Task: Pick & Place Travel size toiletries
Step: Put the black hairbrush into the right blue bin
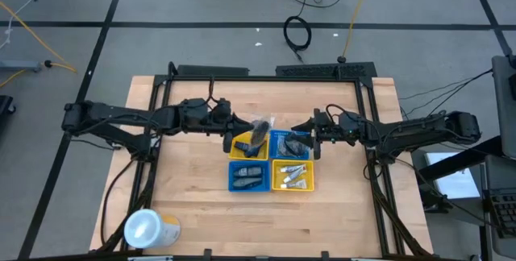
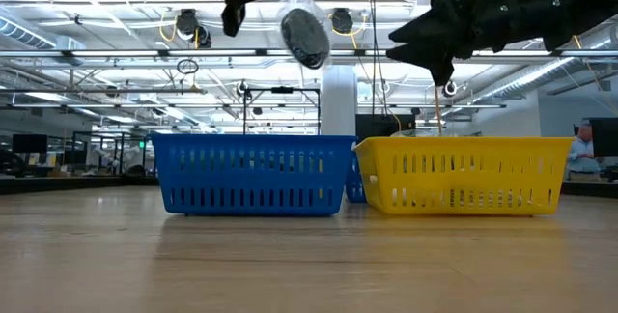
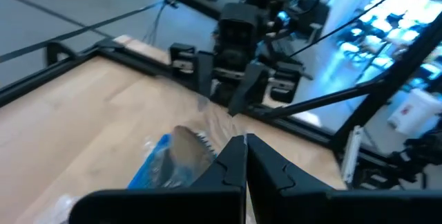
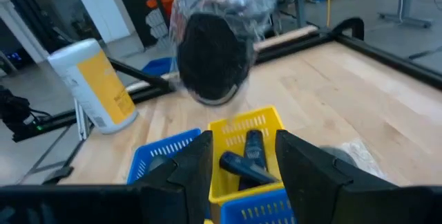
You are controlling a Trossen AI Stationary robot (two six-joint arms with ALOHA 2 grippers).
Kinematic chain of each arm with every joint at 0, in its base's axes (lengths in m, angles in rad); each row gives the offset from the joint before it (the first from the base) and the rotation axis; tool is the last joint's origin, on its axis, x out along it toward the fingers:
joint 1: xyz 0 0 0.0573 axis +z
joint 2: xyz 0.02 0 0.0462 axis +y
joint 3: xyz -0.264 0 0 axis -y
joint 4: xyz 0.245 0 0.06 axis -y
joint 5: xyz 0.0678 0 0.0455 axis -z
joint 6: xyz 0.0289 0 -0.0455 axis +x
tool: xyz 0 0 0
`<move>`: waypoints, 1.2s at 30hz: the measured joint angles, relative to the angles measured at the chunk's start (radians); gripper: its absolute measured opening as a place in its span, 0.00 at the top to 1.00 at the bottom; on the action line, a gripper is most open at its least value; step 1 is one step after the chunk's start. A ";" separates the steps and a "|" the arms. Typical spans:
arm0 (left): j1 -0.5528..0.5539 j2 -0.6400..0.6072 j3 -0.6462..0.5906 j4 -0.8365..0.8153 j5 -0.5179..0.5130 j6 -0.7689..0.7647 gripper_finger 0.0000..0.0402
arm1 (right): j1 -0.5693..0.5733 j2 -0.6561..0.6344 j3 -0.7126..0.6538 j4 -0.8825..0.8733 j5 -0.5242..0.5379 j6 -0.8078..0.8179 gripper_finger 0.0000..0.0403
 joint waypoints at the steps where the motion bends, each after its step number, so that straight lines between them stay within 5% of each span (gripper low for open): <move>1: 0.000 0.008 0.000 0.020 0.011 0.000 1.00 | 0.000 0.000 0.000 0.010 -0.001 0.000 0.62; 24: -0.090 0.072 0.000 0.226 0.067 0.051 1.00 | -0.011 0.273 0.001 0.474 -0.112 -0.009 0.62; 36: -0.135 0.072 0.000 0.241 0.031 0.088 1.00 | -0.010 0.410 0.100 0.525 -0.238 0.029 0.45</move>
